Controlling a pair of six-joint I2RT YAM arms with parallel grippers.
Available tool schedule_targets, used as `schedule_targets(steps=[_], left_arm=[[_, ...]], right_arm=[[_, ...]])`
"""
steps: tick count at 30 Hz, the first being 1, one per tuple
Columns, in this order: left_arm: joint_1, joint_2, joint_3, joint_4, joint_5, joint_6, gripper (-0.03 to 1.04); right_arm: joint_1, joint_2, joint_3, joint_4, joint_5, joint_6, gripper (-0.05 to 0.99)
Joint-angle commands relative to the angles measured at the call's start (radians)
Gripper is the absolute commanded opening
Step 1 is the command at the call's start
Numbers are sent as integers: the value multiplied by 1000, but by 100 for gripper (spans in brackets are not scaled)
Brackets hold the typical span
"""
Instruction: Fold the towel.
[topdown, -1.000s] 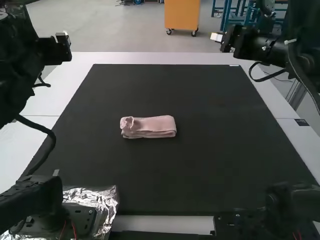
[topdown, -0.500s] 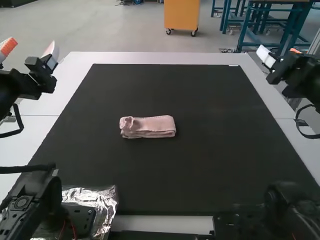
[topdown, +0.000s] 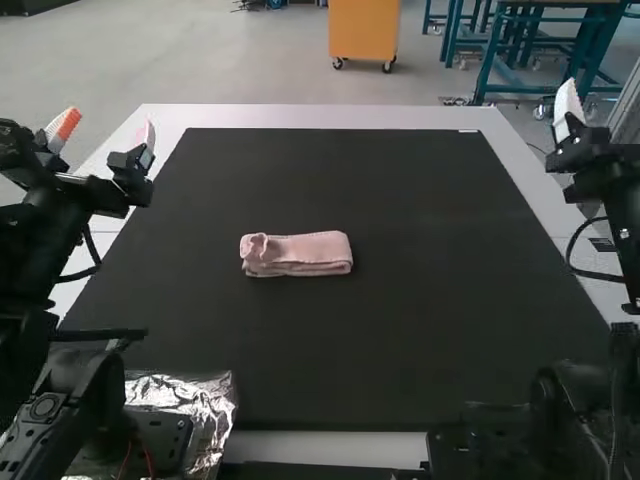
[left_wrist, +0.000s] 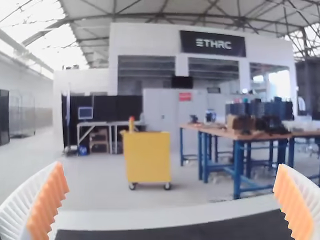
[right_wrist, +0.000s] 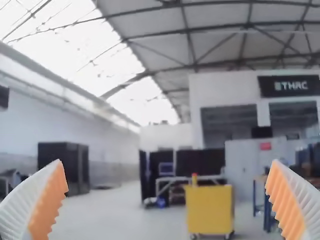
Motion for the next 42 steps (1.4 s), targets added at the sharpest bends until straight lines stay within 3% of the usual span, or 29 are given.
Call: schedule_targets(steps=[1, 3, 5, 6, 9, 11, 12, 14, 15, 17, 18, 22, 24, 26, 27, 28, 29, 30, 32, 34, 42], left_arm=[[-1, -2, -97, 95, -4, 74, 95], [-4, -2, -154, 161, 2, 75, 92], [-7, -2, -189, 210, 12, 77, 92], [-7, -2, -206, 215, 33, 77, 92], [-7, -2, -250, 203, 58, 72, 92], [-4, -2, -278, 192, 53, 23, 92], [1, -2, -281, 140, 52, -1, 92], [4, -2, -278, 66, 48, -14, 93], [7, -2, -278, 48, 48, -41, 93], [10, -2, -278, 34, 50, -66, 93], [10, -2, -279, 25, 50, -60, 93], [4, -2, -278, -40, 53, -43, 93], [1, -2, -278, -107, 64, 2, 94], [1, -2, -278, -138, 61, 39, 96], [2, -2, -278, -142, 61, 39, 96], [4, -2, -278, -152, 58, 39, 96], [7, -2, -278, -153, 58, 39, 96], [8, -2, -278, -153, 58, 39, 96], [10, -2, -278, -156, 58, 39, 96], [10, -2, -278, -156, 58, 39, 96], [10, -2, -278, -156, 58, 39, 96]], right_arm=[[-7, -6, -152, 185, -71, -76, 91], [-6, -6, -234, 303, -118, -85, 91], [-6, -7, -301, 387, -152, -177, 91], [-6, -7, -306, 366, -157, -242, 91], [-6, -6, -303, 63, -98, -435, 91], [-6, -6, -303, -29, -111, -472, 91], [-6, -6, -304, -75, -109, -470, 91], [-6, -7, -304, -150, -112, -397, 91], [-4, -7, -304, -174, -114, -364, 91], [5, -6, -301, -194, -212, -275, 91], [11, -7, -301, -197, -219, -223, 91], [20, -7, -301, -208, -193, -222, 91], [22, -6, -301, -219, -187, -246, 91], [20, -7, -303, -268, -152, -237, 91], [20, -6, -303, -282, -98, -225, 91], [19, -7, -304, -291, 6, -197, 91], [17, -7, -304, -286, 77, -119, 91], [17, -7, -304, -282, 113, -70, 91], [17, -6, -303, -335, 129, 11, 91], [19, -7, -304, -409, 130, 15, 91], [13, -6, -304, -408, 129, 5, 91]])
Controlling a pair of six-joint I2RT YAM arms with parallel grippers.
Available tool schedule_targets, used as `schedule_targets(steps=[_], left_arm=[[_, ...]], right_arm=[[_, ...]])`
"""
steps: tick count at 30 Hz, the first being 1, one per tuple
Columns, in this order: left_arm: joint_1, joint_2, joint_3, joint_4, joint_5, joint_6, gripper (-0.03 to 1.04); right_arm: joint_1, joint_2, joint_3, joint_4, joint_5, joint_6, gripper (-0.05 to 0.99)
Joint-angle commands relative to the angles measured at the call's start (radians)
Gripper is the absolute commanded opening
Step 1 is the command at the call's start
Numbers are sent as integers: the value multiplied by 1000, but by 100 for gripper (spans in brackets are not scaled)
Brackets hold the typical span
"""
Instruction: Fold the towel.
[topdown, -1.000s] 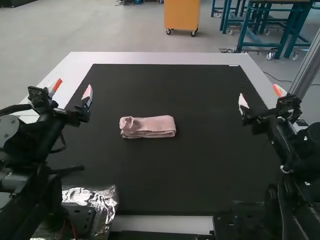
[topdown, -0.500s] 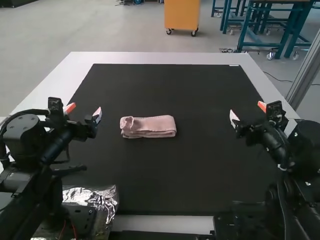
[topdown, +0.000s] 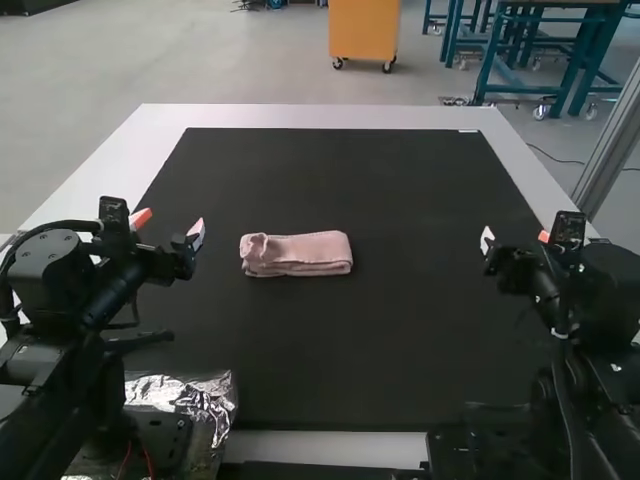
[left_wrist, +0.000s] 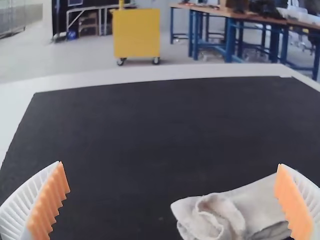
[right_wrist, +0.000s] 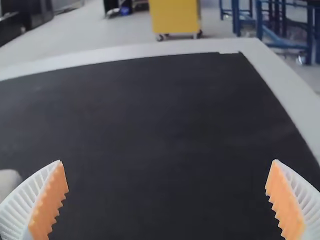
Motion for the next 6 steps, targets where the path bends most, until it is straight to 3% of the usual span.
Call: schedule_targets(steps=[1, 6], left_arm=[[9, -2, -6, 5, 8, 14, 96], [9, -2, -6, 5, 8, 14, 96]], right_arm=[[1, -8, -8, -1, 31, 21, 91], [2, -8, -8, -1, 31, 21, 91]])
